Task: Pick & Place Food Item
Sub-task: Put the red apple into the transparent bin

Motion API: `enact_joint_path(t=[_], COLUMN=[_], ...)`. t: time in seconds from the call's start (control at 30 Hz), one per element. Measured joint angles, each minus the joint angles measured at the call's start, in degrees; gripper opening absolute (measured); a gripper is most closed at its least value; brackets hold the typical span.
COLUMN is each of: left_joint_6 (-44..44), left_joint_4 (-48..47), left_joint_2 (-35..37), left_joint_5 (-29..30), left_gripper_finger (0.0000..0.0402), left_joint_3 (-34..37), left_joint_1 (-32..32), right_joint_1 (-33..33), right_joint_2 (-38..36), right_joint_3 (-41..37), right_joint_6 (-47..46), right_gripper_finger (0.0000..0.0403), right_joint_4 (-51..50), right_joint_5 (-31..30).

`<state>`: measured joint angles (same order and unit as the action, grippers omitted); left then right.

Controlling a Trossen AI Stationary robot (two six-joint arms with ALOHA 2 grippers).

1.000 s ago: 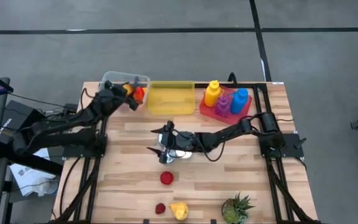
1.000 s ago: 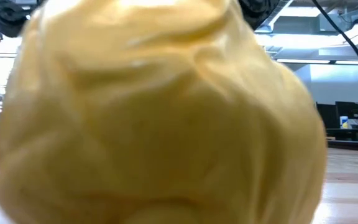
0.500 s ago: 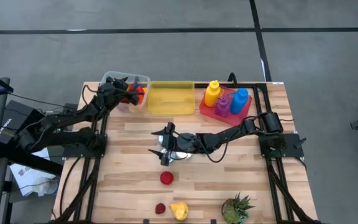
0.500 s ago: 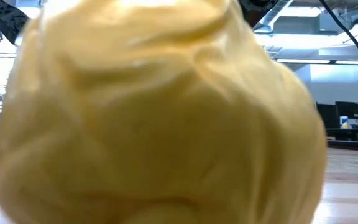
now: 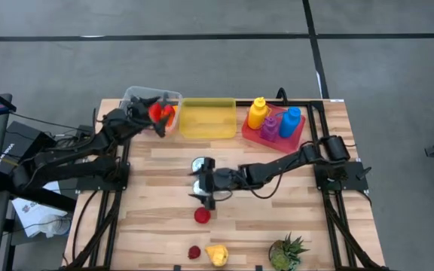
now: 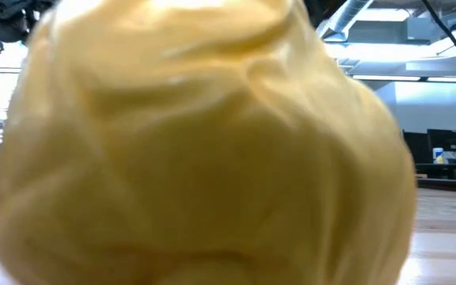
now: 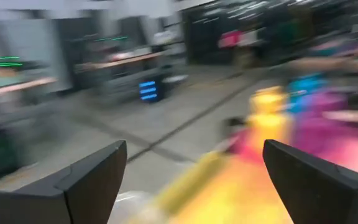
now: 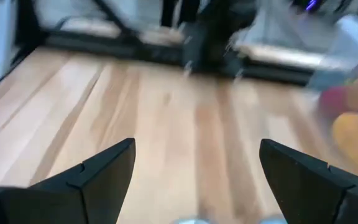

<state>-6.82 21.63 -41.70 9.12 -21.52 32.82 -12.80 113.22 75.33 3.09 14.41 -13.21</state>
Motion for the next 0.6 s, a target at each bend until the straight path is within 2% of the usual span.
enact_joint_path(t=[0.1, 0.2, 0.27, 0.37, 0.47, 0.6], left_joint_6=[3.35, 6.55, 8.23, 10.30, 10.61, 10.57], left_joint_4=[-0.12, -0.36, -0.59, -2.18, -3.79, -4.49], left_joint_2=[1.23, 1.18, 0.76, 0.24, 0.31, 0.32], left_joint_5=[-7.95, -12.80, -14.18, -15.77, -16.61, -16.61], left_gripper_finger=[0.0359, 0.0356, 0.0358, 0.0366, 0.0376, 0.0385], left_joint_3=[0.00, 0.00, 0.00, 0.02, 0.02, 0.04], left_joint_1=[-4.16, -8.13, -10.88, -14.78, -18.39, -21.95], right_joint_1=[-1.55, -3.25, -4.34, -5.81, -6.63, -6.59], right_joint_2=[-1.57, -2.33, -2.37, -2.37, -2.37, -2.37], right_joint_3=[0.00, 0.00, 0.00, 0.00, 0.72, 5.58], right_joint_6=[-0.08, 0.48, 1.73, 1.82, 0.62, -0.08], right_gripper_finger=[0.0333, 0.0333, 0.0334, 0.0342, 0.0359, 0.0387], right_joint_4=[-6.96, -12.98, -14.94, -15.73, -18.79, -26.72], right_joint_5=[3.93, 9.19, 12.74, 14.53, 14.77, 14.67])
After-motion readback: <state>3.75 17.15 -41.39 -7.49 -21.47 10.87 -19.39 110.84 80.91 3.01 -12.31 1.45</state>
